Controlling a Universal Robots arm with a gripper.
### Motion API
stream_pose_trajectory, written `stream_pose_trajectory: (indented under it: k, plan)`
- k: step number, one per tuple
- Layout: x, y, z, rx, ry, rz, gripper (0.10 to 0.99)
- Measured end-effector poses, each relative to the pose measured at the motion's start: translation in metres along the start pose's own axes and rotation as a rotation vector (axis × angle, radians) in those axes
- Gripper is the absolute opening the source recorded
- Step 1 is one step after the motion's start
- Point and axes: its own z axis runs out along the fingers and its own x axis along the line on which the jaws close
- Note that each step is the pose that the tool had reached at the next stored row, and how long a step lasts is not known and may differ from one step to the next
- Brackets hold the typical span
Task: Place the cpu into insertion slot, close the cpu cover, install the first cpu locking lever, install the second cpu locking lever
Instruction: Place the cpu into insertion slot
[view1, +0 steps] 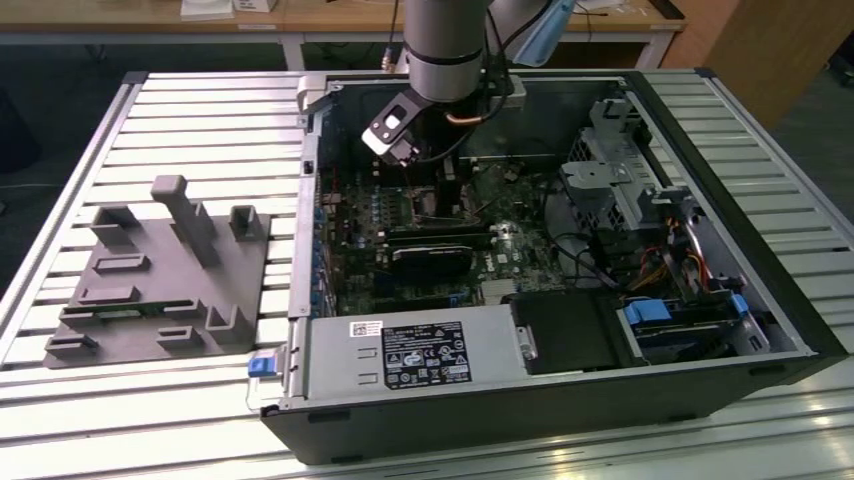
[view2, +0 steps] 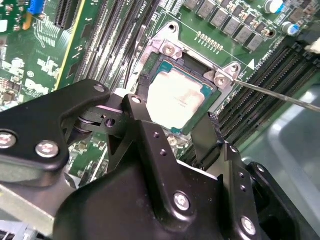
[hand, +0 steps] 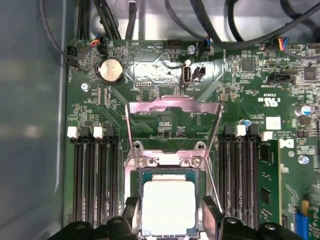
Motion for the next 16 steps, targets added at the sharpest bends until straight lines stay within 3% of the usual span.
stream_pose_trajectory:
  k: [8,10,11,14,15,16]
  plan:
    - [0.0,0.0,-0.0004,0.0,0.0001,0.0,0.6]
    - [0.0,0.0,-0.0005,0.0,0.0001,0.0,0.478]
    - [0.0,0.0,-0.0006,0.0,0.0,0.0,0.478]
    - [0.0,0.0001,-0.0007,0.0,0.0001,0.0,0.302]
    - [0.0,0.0,-0.0008,0.0,0.0001,0.0,0.302]
    - [0.0,0.0,-0.0009,0.0,0.0,0.0,0.243]
